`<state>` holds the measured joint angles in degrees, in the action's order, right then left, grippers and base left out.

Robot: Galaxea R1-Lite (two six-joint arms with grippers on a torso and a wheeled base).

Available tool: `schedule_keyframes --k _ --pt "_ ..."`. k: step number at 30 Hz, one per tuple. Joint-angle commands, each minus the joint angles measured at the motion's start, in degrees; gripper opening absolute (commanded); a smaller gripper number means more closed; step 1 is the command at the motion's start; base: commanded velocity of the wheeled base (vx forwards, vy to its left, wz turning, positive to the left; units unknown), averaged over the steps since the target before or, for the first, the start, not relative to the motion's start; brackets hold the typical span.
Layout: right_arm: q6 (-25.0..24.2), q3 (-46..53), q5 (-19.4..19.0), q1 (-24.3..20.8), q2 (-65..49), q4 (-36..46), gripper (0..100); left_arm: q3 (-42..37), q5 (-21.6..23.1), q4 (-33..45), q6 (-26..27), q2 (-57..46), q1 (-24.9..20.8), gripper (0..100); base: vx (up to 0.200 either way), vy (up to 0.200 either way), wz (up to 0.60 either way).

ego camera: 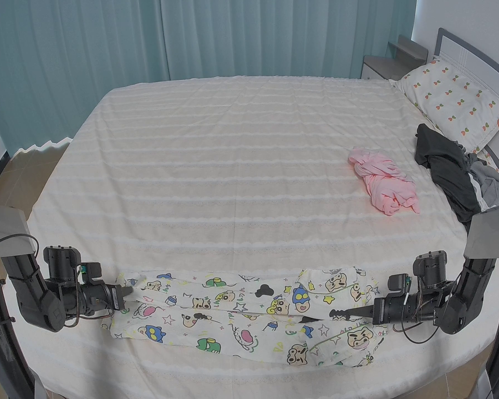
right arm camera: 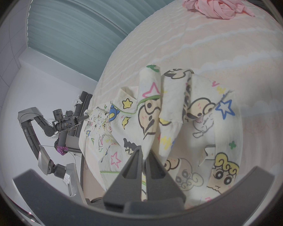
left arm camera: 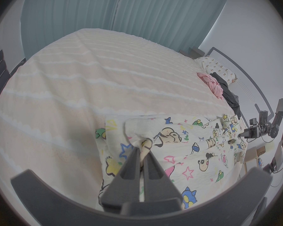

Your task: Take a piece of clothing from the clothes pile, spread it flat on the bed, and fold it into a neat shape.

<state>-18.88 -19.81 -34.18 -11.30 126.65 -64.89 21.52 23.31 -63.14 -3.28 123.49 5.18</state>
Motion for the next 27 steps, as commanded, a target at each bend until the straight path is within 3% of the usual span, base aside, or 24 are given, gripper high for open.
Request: schedule_keyframes --k 1,6,7,8,16,20,27 --pt "0.0 0.4 0.0 0.6 1.7 0.0 0 -2.0 0.0 -2.3 -0.1 4.2 -0.1 0 0.0 0.0 0.0" --pt "0.1 0.2 0.0 1.3 2.0 0.1 0 -2.7 0.0 -5.2 -0.2 5.8 -0.2 0 0.0 0.0 0.0" --pt "0.1 0.2 0.0 1.3 2.2 0.1 100 -2.9 0.0 -5.2 -0.3 5.9 -0.2 0 0.0 0.0 0.0" --pt "0.1 0.3 0.0 1.3 2.2 0.0 100 -2.9 0.0 -5.2 -0.4 5.9 -0.2 100 0.0 0.0 0.0" --pt "0.1 0.3 1.9 0.9 -0.7 -0.5 100 -3.2 0.1 -5.6 -2.6 5.1 0.3 100 0.0 0.0 0.0" --pt "0.1 0.3 6.4 0.7 -4.6 -0.3 100 -4.0 0.5 -9.6 -10.3 2.5 1.7 100 0.0 0.0 0.0" --pt "-0.1 0.5 10.2 0.5 -11.0 -0.2 100 -6.0 3.6 -17.2 -23.0 -1.4 2.5 100 0.0 0.0 0.0"
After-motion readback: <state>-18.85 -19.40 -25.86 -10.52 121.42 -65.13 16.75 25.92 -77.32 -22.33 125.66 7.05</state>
